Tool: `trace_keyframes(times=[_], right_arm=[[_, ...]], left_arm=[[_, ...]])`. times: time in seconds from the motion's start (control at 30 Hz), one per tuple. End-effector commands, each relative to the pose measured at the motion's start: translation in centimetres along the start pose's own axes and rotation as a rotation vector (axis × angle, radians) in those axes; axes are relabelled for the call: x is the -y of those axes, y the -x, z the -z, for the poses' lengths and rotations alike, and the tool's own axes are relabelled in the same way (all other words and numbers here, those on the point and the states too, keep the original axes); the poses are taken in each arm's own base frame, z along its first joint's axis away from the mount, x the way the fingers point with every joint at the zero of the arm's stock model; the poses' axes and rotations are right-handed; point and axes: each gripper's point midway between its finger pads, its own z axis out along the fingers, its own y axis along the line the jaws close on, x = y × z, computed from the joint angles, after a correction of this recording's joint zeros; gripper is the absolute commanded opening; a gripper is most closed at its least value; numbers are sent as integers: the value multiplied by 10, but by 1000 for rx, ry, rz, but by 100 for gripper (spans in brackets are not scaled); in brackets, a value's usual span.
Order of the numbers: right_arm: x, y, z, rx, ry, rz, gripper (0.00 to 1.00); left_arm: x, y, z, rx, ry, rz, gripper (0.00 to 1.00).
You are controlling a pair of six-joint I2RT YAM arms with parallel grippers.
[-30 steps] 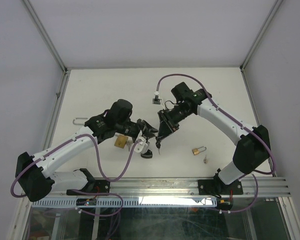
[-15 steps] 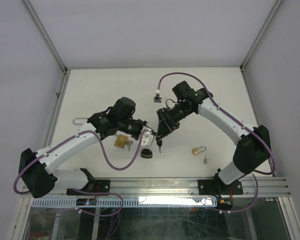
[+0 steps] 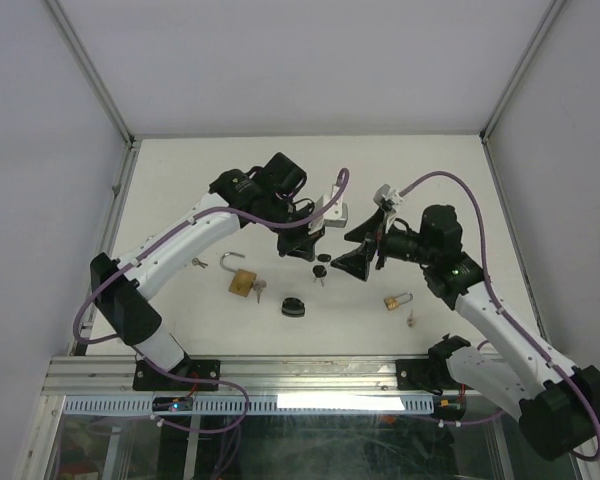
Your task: Unlock with the key
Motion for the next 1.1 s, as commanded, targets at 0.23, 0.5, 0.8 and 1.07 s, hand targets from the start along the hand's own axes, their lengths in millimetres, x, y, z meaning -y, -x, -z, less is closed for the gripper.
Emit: trace_keyframes(times=[0.23,0.5,0.8,1.07], right_arm=[[-20,22,-40,96,292,63,81],[-53,1,-28,54,455,73,93],[-63,-8,-38,-10,438,38,88],[-64,-11,-35,-24,434,22,88]], left_arm=[[15,6,17,-29,-22,138,0],[15,6,15,-25,-17,153,0],[20,19,18,43,-37,135,0],[24,24,20,66,-54,131,0]])
